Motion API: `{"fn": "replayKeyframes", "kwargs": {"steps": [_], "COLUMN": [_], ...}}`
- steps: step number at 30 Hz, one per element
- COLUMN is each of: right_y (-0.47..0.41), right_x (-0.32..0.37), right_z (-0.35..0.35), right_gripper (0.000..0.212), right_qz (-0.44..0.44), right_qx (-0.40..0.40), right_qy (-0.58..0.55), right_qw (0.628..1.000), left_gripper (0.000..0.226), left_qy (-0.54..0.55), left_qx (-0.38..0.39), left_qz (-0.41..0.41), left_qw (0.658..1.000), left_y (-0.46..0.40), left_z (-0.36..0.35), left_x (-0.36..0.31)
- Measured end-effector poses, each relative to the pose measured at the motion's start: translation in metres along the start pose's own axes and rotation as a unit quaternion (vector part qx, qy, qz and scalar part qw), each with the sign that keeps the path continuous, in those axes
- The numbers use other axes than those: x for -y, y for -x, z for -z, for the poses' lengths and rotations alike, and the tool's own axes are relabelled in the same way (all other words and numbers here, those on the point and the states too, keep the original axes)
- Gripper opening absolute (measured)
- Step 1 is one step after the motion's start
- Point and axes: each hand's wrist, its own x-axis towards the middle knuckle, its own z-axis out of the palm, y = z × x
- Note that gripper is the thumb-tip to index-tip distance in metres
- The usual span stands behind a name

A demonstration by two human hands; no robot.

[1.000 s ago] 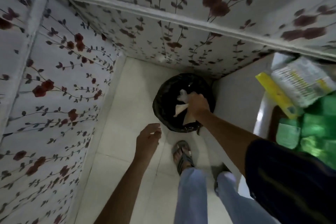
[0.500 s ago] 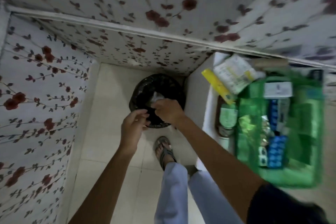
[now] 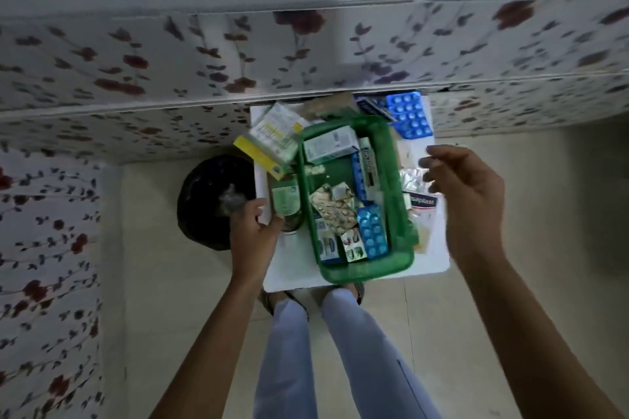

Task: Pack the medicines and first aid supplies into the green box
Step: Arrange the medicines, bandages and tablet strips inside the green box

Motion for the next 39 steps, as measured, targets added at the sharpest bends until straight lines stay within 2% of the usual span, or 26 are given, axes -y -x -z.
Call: {"fn": "replayKeyframes", "kwargs": {"steps": [2,4,7,10,15,21,25,26,30,33,35,37,39], "right_y": [-0.025,-0.043,-0.058,-0.069,-0.082,-0.094,-0.099,-0.098,-0.087,-0.074,-0.056,-0.039,-0.024], "right_x": [-0.026,-0.050,-0.068,-0.081,-0.095,-0.103,-0.092,-0.087,-0.056,-0.027,-0.007,0.009,0.016], "right_z": [0.030,0.046,0.048,0.046,0.036,0.033,0.045,0.048,0.056,0.060,0.054,0.044,0.028], "right_gripper": [0.022,0.024,0.030,0.033,0.047,0.030,0.028,0.028,0.018,0.013,0.013,0.013,0.015], "right_qz": [-0.052,-0.085,-0.066,-0.056,-0.079,-0.123,-0.138,-0.133,-0.044,0.094,0.164,0.220,0.229], "right_qx": [-0.054,-0.035,0.015,0.023,0.071,0.110,0.122,0.124,0.132,0.079,0.043,0.028,0.057], "right_qy": [0.073,0.176,0.277,0.269,0.335,0.371,0.329,0.319,0.301,0.317,0.284,0.239,0.202], "right_qw": [0.995,0.980,0.959,0.961,0.936,0.914,0.926,0.930,0.943,0.940,0.944,0.946,0.951], "left_gripper": [0.029,0.010,0.012,0.023,0.020,0.006,0.003,0.008,0.025,0.021,0.017,0.021,0.021], "left_qy": [-0.019,-0.030,-0.041,-0.041,0.008,0.075,0.096,0.109,0.156,0.189,0.214,0.228,0.234], "left_qx": [-0.019,-0.025,-0.037,-0.033,-0.047,-0.068,-0.051,-0.044,-0.041,-0.047,-0.055,-0.065,-0.076], "left_qz": [-0.032,-0.059,-0.030,0.022,0.084,0.139,0.166,0.169,0.160,0.144,0.135,0.123,0.113], "left_qw": [0.999,0.997,0.998,0.998,0.995,0.985,0.980,0.979,0.974,0.970,0.966,0.964,0.963], "left_y": [0.001,0.001,-0.008,-0.011,-0.012,-0.011,0.000,0.004,0.017,0.024,0.028,0.030,0.031], "left_z": [-0.012,-0.021,-0.028,-0.033,-0.038,-0.036,-0.031,-0.029,-0.015,-0.011,-0.006,-0.003,0.001], "left_x": [-0.012,-0.020,-0.012,-0.004,-0.008,-0.007,0.003,0.002,0.002,-0.001,-0.005,-0.007,-0.009]}}
